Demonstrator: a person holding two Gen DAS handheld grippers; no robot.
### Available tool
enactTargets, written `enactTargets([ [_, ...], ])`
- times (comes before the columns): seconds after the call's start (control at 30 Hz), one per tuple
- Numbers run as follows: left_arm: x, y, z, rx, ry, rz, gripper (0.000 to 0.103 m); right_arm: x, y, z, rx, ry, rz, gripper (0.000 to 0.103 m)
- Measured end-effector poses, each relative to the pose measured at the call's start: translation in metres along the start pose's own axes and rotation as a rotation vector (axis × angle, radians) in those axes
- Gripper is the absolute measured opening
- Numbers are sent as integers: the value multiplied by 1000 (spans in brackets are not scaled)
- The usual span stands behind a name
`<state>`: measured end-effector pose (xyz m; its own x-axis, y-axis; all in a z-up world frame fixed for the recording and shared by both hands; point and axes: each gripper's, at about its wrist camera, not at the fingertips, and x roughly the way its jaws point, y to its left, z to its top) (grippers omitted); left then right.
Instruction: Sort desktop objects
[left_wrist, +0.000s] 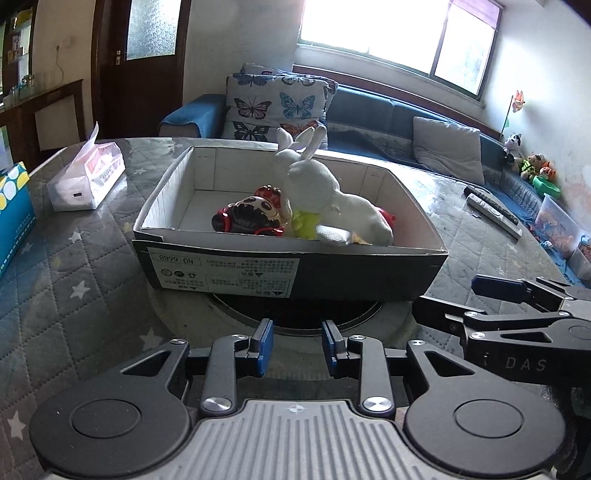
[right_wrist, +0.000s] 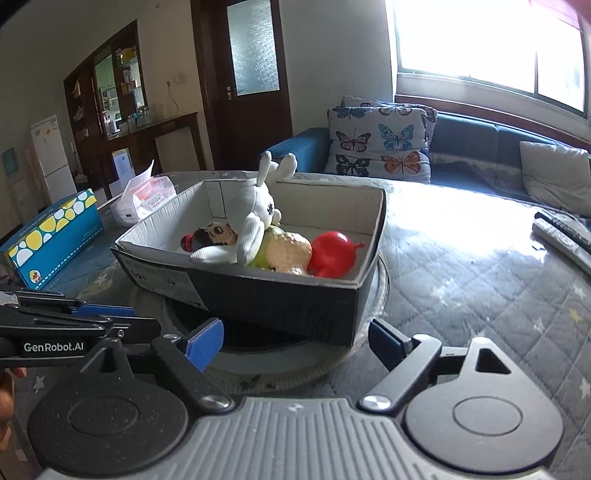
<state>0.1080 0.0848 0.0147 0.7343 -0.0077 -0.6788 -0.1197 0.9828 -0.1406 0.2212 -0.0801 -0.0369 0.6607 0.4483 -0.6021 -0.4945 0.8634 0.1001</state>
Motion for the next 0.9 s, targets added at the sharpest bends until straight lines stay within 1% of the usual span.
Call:
enactTargets([
  [0.2,-1,0,-2,-1,-6,33,32,-1,-1,-10,40,8,4,89],
  [0.3,-1,-1,-4,11,-7,54,32,-1,1,-15,46,9,8,93],
  [0.4,-2,-1,-5,22,-17,55,32,-2,4,-18,41,7,7,94],
  [0.9,-7,9,-8,2,-67,93,32,-4,11,-25,47,16,3,101],
])
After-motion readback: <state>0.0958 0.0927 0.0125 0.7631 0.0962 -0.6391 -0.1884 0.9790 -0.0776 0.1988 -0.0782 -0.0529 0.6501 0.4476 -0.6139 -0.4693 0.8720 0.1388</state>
